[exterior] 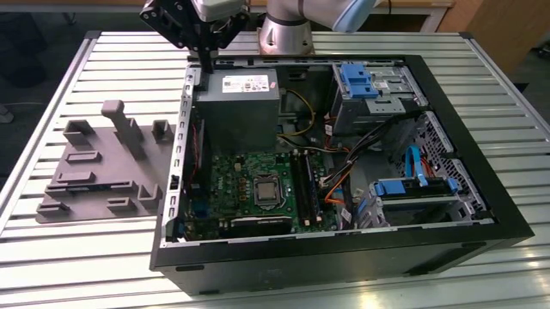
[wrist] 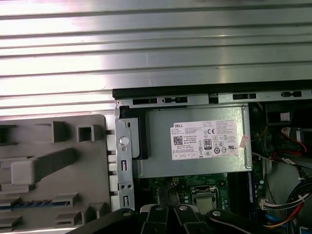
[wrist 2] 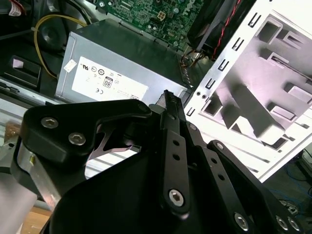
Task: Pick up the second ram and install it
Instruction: 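Reach for the second ram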
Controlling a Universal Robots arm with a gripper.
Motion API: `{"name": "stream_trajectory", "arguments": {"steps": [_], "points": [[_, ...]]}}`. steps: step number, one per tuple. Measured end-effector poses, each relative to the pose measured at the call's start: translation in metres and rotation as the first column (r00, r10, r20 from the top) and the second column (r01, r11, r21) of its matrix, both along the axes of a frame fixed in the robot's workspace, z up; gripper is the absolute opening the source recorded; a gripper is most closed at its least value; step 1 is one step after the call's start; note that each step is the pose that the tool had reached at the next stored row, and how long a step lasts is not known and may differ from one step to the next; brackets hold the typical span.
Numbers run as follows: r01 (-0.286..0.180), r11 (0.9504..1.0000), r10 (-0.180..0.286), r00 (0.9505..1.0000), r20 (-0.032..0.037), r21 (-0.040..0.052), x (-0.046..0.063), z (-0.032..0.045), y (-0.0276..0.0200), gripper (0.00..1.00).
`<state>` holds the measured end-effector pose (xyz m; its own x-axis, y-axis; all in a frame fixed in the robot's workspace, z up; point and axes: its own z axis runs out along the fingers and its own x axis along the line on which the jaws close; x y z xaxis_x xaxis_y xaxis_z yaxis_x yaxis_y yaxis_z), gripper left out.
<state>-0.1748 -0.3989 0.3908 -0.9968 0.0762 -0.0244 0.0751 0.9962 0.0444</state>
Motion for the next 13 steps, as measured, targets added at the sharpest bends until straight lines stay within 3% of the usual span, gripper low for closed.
{"name": "stream_trajectory", "arguments": {"steps": [13], "points": [[0.0, 1.0, 0.0, 1.0, 0.0, 0.0, -0.0079, -0.0003, 0.0, 0.11]]}}
